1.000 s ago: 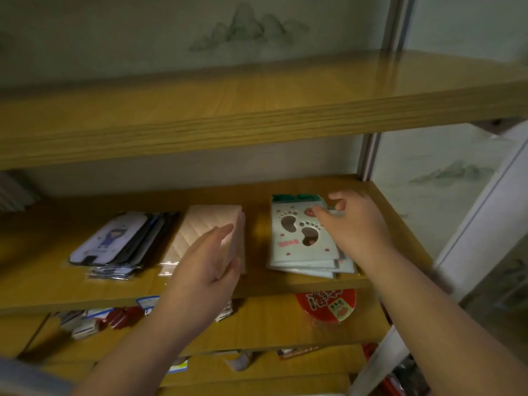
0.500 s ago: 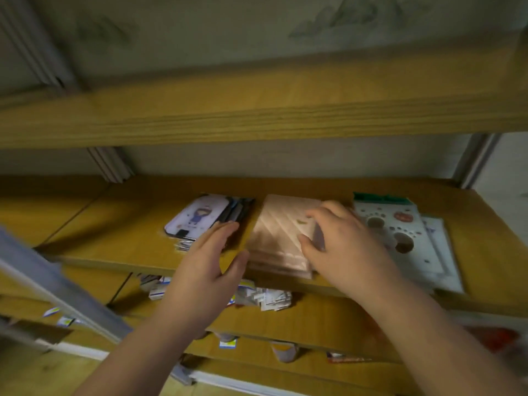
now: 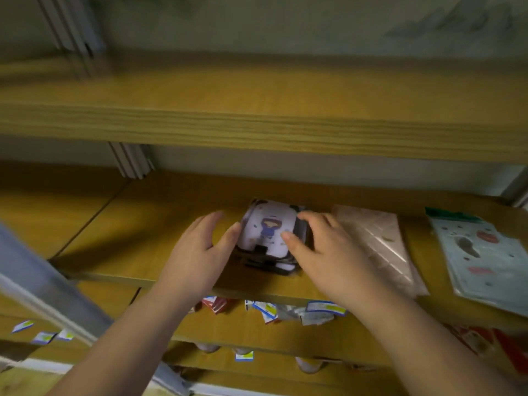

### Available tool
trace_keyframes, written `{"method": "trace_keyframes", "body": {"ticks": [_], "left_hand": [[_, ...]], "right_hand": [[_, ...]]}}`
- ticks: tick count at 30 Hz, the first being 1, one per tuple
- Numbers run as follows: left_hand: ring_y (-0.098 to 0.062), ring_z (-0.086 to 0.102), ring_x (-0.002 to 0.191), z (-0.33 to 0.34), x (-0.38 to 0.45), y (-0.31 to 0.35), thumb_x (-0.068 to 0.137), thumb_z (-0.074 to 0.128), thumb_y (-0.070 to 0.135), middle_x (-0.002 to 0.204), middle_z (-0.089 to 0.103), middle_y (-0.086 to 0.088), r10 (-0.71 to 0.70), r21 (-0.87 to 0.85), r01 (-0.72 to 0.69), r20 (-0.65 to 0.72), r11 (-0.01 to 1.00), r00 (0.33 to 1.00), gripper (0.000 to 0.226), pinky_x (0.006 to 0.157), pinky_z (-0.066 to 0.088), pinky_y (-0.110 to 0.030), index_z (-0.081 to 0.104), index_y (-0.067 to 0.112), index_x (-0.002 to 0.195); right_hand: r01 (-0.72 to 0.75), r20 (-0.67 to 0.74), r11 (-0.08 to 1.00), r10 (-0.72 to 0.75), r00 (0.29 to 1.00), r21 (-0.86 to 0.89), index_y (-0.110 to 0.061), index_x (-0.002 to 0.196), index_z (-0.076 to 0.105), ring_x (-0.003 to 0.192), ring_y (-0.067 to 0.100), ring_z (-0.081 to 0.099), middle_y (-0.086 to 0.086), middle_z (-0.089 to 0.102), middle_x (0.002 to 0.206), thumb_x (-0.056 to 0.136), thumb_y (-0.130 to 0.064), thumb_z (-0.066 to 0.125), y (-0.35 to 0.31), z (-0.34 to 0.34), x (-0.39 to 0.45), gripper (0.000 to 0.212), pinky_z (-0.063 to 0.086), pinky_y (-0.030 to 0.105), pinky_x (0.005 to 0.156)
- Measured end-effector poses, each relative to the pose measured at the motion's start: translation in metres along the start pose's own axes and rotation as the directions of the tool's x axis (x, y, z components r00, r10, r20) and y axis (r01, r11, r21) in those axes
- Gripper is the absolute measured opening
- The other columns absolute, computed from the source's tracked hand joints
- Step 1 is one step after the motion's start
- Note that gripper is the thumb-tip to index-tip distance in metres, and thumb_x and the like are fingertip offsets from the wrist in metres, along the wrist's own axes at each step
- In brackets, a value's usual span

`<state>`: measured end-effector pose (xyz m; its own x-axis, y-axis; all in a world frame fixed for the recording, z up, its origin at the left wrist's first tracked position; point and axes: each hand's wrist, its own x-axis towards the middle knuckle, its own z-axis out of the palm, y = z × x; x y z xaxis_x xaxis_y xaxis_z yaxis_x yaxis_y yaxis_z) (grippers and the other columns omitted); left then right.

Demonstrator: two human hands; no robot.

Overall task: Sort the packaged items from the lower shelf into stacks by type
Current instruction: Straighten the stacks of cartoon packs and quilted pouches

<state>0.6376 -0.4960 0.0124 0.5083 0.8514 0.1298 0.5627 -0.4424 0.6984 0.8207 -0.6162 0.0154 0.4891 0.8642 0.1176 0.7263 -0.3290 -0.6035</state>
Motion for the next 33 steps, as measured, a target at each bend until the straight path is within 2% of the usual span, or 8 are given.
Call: {"method": "trace_keyframes", "body": {"ticks": [5, 9, 13, 17, 21, 27, 30, 33], "left_hand": [[-0.024, 0.048, 0.134, 0.001, 0.029, -0.008, 0.094, 0.047, 0.061, 0.149, 0.05, 0.001, -0.066, 0.033, 0.059, 0.256, 0.998, 0.964, 0.067, 0.096, 0.034, -0.025, 0.041, 0.023, 0.149], [0.002, 0.058, 0.086, 0.013, 0.031, -0.003, 0.094, 0.056, 0.044, 0.096, 0.062, 0.025, 0.038, -0.169, 0.028, 0.378, 0.985, 0.925, 0.015, 0.064, 0.042, -0.01, 0.052, 0.035, 0.105], [0.005, 0.066, 0.088, 0.017, 0.029, -0.002, 0.091, 0.062, 0.031, 0.093, 0.073, 0.025, 0.059, -0.456, 0.212, 0.511, 0.864, 0.858, 0.02, 0.064, 0.045, -0.006, 0.062, 0.036, 0.111], [-0.002, 0.066, 0.09, 0.009, 0.039, 0.0, 0.086, 0.073, 0.023, 0.092, 0.074, 0.012, -0.121, -0.605, 0.489, 0.546, 0.628, 0.829, 0.025, 0.08, 0.049, -0.023, 0.06, 0.023, 0.107], [-0.03, 0.074, 0.094, -0.004, 0.058, 0.001, 0.086, 0.072, 0.018, 0.106, 0.076, -0.015, -0.16, -0.602, 0.66, 0.672, 0.45, 0.723, 0.047, 0.076, 0.056, -0.038, 0.057, 0.006, 0.129], [-0.024, 0.077, 0.087, -0.006, 0.061, -0.006, 0.087, 0.071, 0.018, 0.097, 0.079, -0.01, -0.033, -0.545, 0.59, 0.717, 0.595, 0.696, 0.03, 0.071, 0.06, -0.037, 0.064, 0.011, 0.115], [-0.021, 0.077, 0.087, -0.009, 0.056, -0.014, 0.088, 0.071, 0.015, 0.097, 0.079, -0.007, 0.011, -0.583, 0.509, 0.665, 0.633, 0.747, 0.029, 0.067, 0.061, -0.032, 0.062, 0.013, 0.115], [-0.023, 0.075, 0.095, -0.014, 0.049, -0.02, 0.088, 0.072, 0.015, 0.105, 0.078, -0.005, 0.101, -0.636, 0.4, 0.603, 0.66, 0.792, 0.038, 0.08, 0.061, -0.041, 0.056, 0.018, 0.123]], "right_hand": [[-0.258, 0.109, 0.954, 0.243, 0.964, 0.153, -0.041, 0.143, 0.035, 0.125, 0.021, 0.05, -0.003, 0.044, 0.145, 0.087, -0.067, 0.05, -0.01, 0.03, 0.01, 0.063, 0.042, 0.037, 0.092], [-0.295, 0.071, 0.886, 0.289, 0.955, 0.359, -0.04, 0.142, 0.038, 0.121, 0.012, 0.056, -0.009, 0.052, 0.142, 0.09, -0.05, 0.06, -0.018, 0.049, 0.01, 0.058, 0.047, 0.04, 0.104], [-0.313, 0.012, 0.815, 0.352, 0.936, 0.488, -0.053, 0.135, 0.038, 0.116, -0.001, 0.057, -0.03, 0.059, 0.119, 0.093, -0.034, 0.059, -0.022, 0.063, 0.006, 0.051, 0.043, 0.019, 0.089], [-0.335, 0.065, 0.74, 0.369, 0.927, 0.583, -0.083, 0.08, 0.044, 0.086, -0.025, 0.058, -0.049, 0.062, 0.088, 0.093, -0.024, 0.066, -0.024, 0.06, 0.004, 0.064, 0.045, 0.006, 0.065], [-0.333, 0.052, 0.609, 0.431, 0.901, 0.72, -0.047, 0.133, 0.045, 0.096, -0.007, 0.068, -0.031, 0.072, 0.103, 0.088, -0.017, 0.074, -0.023, 0.058, 0.001, 0.061, 0.05, 0.024, 0.084], [-0.307, 0.095, 0.525, 0.391, 0.915, 0.794, -0.042, 0.154, 0.02, 0.108, 0.003, 0.068, -0.022, 0.071, 0.118, 0.077, -0.016, 0.083, -0.029, 0.066, -0.01, 0.103, 0.05, 0.038, 0.1], [-0.281, 0.076, 0.543, 0.368, 0.927, 0.792, -0.054, 0.135, 0.037, 0.103, 0.003, 0.07, -0.024, 0.073, 0.111, 0.08, -0.029, 0.081, -0.031, 0.069, -0.007, 0.075, 0.056, 0.031, 0.087], [-0.267, 0.07, 0.555, 0.35, 0.934, 0.787, -0.04, 0.121, 0.06, 0.095, 0.011, 0.075, -0.01, 0.078, 0.106, 0.086, -0.04, 0.074, -0.038, 0.066, 0.001, 0.038, 0.061, 0.036, 0.079]]}}
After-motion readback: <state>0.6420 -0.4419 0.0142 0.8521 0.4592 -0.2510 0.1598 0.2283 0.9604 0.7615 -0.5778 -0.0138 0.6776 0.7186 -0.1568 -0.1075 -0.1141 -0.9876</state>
